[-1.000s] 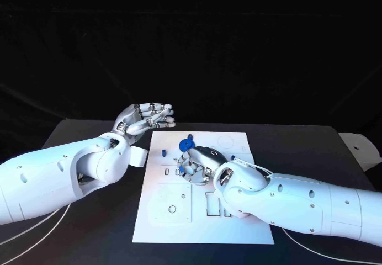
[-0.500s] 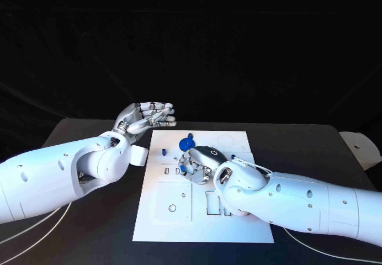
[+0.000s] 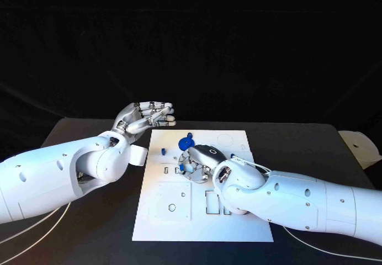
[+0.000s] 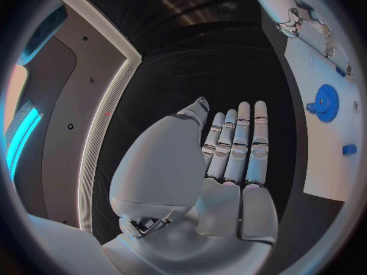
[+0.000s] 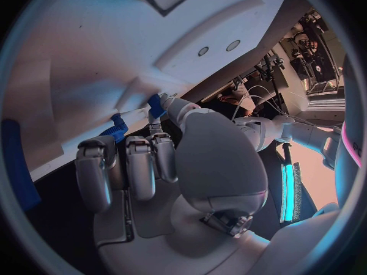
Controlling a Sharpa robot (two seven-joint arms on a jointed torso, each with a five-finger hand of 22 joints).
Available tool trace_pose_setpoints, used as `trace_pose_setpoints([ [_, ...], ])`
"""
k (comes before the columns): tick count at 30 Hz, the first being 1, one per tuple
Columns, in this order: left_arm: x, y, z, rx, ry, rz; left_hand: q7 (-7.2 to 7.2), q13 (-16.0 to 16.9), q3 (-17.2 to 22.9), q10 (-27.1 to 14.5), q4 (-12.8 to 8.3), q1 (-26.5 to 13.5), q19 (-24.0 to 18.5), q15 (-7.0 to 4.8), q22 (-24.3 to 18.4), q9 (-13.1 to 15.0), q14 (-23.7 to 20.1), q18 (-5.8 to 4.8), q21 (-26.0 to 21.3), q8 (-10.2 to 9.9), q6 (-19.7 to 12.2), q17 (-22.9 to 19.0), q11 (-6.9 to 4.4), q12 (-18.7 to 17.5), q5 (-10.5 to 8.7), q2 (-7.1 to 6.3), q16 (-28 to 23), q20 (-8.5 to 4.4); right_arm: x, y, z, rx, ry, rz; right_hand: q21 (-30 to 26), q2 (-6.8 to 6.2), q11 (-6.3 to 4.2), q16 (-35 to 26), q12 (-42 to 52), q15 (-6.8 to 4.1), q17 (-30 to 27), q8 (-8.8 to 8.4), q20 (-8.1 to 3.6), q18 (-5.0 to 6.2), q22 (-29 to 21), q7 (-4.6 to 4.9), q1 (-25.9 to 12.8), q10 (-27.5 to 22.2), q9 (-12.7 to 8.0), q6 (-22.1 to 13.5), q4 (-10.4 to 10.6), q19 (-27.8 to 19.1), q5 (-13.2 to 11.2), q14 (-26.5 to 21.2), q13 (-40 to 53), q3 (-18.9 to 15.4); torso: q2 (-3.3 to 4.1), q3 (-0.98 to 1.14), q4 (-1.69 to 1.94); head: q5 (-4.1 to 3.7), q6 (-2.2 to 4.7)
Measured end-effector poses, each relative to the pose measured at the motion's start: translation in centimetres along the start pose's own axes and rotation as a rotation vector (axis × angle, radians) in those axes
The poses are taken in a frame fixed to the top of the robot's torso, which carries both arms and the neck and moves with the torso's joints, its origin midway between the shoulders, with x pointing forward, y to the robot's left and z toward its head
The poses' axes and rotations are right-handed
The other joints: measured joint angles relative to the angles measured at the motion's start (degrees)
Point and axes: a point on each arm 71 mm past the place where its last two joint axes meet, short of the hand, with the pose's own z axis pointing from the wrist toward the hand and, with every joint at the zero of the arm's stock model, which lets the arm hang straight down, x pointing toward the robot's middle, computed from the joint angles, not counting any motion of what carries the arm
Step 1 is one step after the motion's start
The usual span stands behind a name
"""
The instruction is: Assemble the parts on the task board
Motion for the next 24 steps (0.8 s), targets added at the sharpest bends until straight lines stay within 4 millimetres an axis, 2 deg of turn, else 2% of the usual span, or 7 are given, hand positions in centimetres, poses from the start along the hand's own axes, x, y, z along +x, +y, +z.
trace_pose_setpoints([
  [9,-0.04,0.00,-0.02,-0.001,-0.001,0.000,0.00,0.0,0.1,0.0,0.1,0.0,0.0,0.00,0.0,0.0,0.0,0.00,0.0,0.0,0.0,0.0,0.00,0.0,0.00,0.00,0.0,0.00,0.00,-0.01,0.02,0.001,0.001,-0.005,0.0,-0.36,0.00,0.0,-0.2,0.00,0.0,0.82,0.00,0.00,0.0,-0.01,-0.4,0.0,0.1,0.0,0.2,0.0,0.0,0.0,0.0,-0.2,-0.01,0.00,-0.07,0.01,-0.10],
  [24,-0.14,0.01,-0.02,-0.001,-0.003,0.001,0.00,0.0,0.2,0.0,0.2,0.0,0.0,0.00,-0.1,0.0,0.0,0.00,0.0,0.0,0.0,0.0,0.00,0.0,0.00,0.00,0.0,0.00,0.06,0.10,0.02,-0.001,0.010,-0.013,0.0,-0.67,0.21,0.0,-0.7,0.00,0.0,0.84,0.00,0.00,0.0,-0.06,-0.7,-0.2,1.5,-0.1,0.2,0.0,-0.1,0.0,0.0,-0.2,-0.05,-0.01,-0.02,-0.09,-0.12],
])
